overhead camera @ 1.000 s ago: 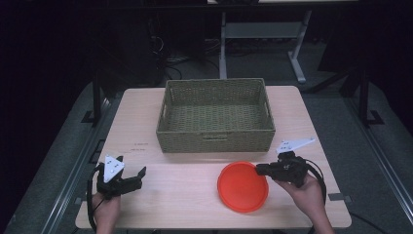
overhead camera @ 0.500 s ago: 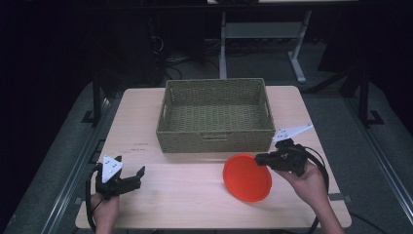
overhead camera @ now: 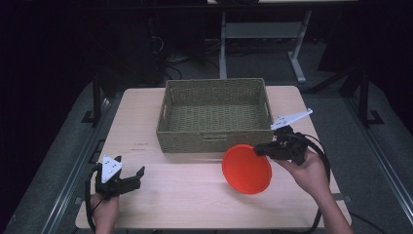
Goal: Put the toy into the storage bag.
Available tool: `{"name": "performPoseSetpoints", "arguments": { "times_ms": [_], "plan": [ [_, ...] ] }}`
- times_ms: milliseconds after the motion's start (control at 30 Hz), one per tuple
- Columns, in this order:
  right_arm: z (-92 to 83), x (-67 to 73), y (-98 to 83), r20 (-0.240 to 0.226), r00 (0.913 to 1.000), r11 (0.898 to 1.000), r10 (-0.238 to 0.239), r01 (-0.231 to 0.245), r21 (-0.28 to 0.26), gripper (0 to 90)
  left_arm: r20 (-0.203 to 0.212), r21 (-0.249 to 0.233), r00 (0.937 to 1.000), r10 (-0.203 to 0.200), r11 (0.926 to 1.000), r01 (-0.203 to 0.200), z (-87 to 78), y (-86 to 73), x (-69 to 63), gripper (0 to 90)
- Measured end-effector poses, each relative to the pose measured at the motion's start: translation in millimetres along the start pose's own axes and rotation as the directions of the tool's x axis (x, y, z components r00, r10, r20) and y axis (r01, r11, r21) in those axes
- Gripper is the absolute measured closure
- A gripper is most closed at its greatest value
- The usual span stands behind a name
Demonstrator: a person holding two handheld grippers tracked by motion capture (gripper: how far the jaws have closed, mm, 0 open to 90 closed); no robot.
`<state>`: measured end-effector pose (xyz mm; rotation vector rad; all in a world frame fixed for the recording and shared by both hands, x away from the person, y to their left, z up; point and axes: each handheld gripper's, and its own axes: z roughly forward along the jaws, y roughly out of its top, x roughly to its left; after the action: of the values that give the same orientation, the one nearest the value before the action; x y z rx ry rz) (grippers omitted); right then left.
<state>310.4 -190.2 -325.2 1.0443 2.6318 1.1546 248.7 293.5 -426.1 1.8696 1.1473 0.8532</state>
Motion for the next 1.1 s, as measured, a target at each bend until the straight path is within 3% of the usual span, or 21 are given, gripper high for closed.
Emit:
{"name": "performPoseSetpoints", "arguments": {
  "times_ms": [533, 1100],
  "plan": [
    [-16.1, -1.4, 40.9, -0.014, 0.9999, 1.0, -0.006, 0.006, 0.001, 82.5, -0.008, -0.008, 0.9999, -0.011, 0.9999, 0.011, -1.2, -0.7, 1.0, 12.8],
    [-36.0, -7.4, 113.1, -0.002, 0.9999, 1.0, -0.015, 0.015, -0.014, 82.5, -0.005, -0.006, 0.9994, -0.034, 0.9994, 0.034, -2.6, -1.5, 4.5, 12.8]
  ]
}}
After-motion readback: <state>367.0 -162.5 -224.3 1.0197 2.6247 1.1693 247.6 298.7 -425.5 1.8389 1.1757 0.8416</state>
